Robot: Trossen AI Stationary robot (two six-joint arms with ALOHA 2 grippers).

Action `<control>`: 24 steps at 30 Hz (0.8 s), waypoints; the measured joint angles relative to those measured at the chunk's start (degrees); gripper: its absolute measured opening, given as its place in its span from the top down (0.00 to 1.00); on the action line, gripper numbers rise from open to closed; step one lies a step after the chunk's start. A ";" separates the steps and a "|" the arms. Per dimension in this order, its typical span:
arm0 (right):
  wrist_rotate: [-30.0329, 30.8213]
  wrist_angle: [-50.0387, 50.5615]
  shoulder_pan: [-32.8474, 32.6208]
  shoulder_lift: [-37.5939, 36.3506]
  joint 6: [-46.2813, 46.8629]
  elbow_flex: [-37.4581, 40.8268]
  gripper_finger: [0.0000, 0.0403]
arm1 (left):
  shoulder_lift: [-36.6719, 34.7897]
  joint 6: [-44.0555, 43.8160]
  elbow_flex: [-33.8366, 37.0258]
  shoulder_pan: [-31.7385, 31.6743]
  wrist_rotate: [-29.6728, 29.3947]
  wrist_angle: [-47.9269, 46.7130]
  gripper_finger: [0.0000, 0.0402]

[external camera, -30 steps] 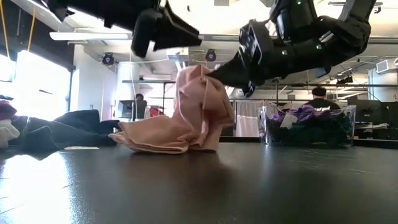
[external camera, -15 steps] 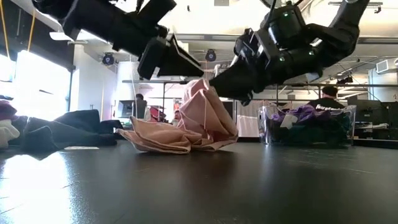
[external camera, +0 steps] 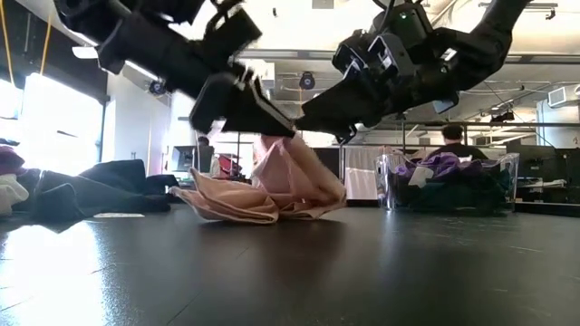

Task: Sort towels by color in basket
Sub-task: Put the light pink towel into the bottom transparent bin

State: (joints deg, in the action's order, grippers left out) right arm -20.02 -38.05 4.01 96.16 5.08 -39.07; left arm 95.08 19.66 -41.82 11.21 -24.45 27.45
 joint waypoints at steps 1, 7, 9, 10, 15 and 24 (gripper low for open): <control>0.02 0.54 -0.36 0.00 0.04 0.00 0.56 | 0.20 -1.99 0.00 -0.23 0.70 -1.63 0.47; 4.15 7.95 -4.35 0.00 2.17 0.14 0.56 | 0.97 -14.71 0.00 -0.58 3.81 -10.14 0.47; 8.22 9.54 -6.05 0.00 1.85 0.30 0.56 | 0.97 -17.24 0.00 -0.27 5.85 -13.91 0.47; 9.84 9.84 -6.83 0.00 1.45 0.31 0.56 | 0.97 -18.15 0.01 -0.04 6.35 -15.60 0.47; 16.03 9.54 -9.71 0.00 1.46 0.31 0.56 | 2.43 -23.54 0.04 0.61 7.65 -21.70 0.47; 21.54 9.32 -13.21 0.00 6.52 0.33 0.56 | 8.87 -35.53 -0.35 0.49 5.63 -20.28 0.48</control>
State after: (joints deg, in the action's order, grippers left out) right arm 1.52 -28.73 -9.20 96.16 11.60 -38.74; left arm 103.95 -15.86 -42.17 11.69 -18.82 7.16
